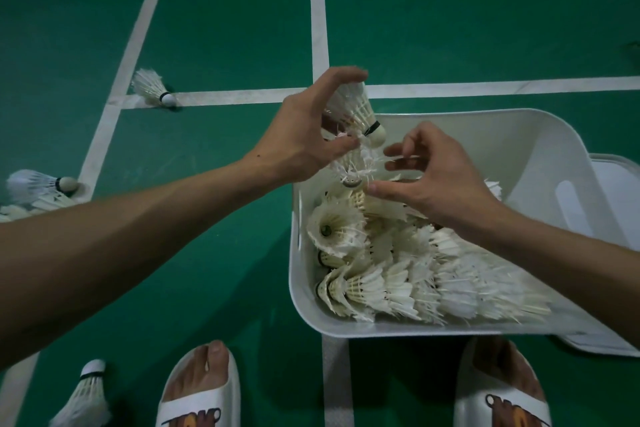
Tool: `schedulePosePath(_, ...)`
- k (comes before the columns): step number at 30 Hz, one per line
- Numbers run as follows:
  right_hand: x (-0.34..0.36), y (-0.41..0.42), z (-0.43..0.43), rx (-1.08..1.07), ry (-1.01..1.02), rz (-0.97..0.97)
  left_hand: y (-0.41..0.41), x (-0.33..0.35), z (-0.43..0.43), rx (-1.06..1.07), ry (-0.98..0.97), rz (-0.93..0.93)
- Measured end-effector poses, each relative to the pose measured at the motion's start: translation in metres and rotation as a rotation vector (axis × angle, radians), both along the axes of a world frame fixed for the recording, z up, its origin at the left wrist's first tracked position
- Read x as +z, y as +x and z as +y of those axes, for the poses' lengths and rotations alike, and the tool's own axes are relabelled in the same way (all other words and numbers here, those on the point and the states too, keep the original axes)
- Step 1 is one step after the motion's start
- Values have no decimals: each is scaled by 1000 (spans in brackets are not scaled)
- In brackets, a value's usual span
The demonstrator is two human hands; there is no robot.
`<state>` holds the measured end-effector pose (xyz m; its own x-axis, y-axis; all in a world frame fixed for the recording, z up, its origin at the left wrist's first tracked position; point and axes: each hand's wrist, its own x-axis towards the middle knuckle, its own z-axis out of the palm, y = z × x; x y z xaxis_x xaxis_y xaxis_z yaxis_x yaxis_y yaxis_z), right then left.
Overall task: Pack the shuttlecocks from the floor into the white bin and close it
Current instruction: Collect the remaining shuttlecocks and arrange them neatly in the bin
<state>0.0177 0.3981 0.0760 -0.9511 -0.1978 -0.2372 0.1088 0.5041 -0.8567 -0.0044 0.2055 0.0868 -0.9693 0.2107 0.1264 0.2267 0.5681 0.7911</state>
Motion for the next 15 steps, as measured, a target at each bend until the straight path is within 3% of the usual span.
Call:
schedulePosePath(8,-2,6,-22,-21,-105,37,1,-3,8,-3,-6,10)
schedulePosePath(15,-3,14,-12,66,61,104,-1,0,6,-48,-27,-15)
